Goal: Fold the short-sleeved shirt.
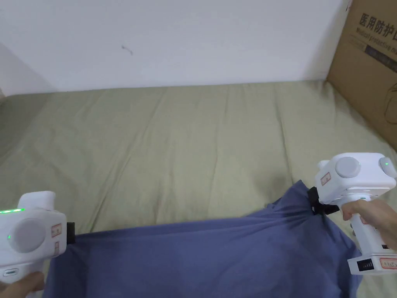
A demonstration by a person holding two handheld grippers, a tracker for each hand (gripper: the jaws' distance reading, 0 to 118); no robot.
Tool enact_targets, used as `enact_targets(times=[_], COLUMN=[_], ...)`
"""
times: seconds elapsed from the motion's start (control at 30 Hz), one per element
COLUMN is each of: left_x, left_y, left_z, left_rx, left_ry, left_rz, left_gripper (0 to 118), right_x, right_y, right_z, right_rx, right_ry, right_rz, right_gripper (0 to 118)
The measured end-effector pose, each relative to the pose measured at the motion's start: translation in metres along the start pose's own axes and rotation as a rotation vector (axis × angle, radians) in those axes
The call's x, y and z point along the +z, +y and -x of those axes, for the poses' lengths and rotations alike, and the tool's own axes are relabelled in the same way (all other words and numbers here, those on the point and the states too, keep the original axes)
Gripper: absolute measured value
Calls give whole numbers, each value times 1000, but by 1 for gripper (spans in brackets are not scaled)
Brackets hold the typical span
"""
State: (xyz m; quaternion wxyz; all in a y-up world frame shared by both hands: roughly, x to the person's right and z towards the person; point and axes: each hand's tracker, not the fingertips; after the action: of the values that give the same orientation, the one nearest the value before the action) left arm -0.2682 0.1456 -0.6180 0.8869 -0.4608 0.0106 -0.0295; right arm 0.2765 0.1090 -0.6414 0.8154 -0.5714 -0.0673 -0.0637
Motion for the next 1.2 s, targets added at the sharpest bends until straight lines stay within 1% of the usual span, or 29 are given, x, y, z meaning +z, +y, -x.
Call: enact_targets(times=[0.07, 0.1, 0.2, 0.27, 0.37, 0.43, 0.53, 0.7, 0.93, 1.03, 1.07, 1.17, 1.2], left_x=[10, 17, 39, 56, 91, 113, 150, 209, 274, 290, 296, 308, 315], left_y=[4, 8, 19, 28, 45, 59, 86, 151, 235, 262, 273, 299, 305], left_z=[-2, -1, 1, 1, 0, 2, -1, -5, -24, -27, -29, -28, -27], left_rx=[-11, -11, 8, -3, -7, -2, -32, -35, -67, -80, -113, -95, -44], left_ry=[4, 6, 4, 23, 26, 20, 39, 37, 94, 109, 126, 139, 124], left_rz=[-11, -13, -49, -91, -155, -195, -276, -389, -533, -564, -562, -579, -612], left_gripper=[2, 2, 2, 2, 2, 2, 2, 1, 2, 1, 1, 1, 2], right_x=[19, 30, 72, 101, 146, 173, 213, 289, 385, 419, 431, 465, 476], right_y=[1, 3, 8, 11, 15, 17, 25, 51, 92, 110, 116, 130, 135], right_z=[-4, -7, -9, -11, -13, -16, -25, -36, -40, -40, -39, -34, -33], right_rx=[-29, -33, -17, 1, 24, 13, -25, -89, -126, -146, -144, -152, -161], right_ry=[60, 59, 83, 98, 99, 111, 127, 153, 128, 122, 111, 108, 108], right_rz=[-19, -38, -110, -151, -228, -271, -343, -466, -611, -656, -658, -723, -743], right_gripper=[2, 2, 2, 2, 2, 2, 2, 2, 2, 2, 2, 2, 2])
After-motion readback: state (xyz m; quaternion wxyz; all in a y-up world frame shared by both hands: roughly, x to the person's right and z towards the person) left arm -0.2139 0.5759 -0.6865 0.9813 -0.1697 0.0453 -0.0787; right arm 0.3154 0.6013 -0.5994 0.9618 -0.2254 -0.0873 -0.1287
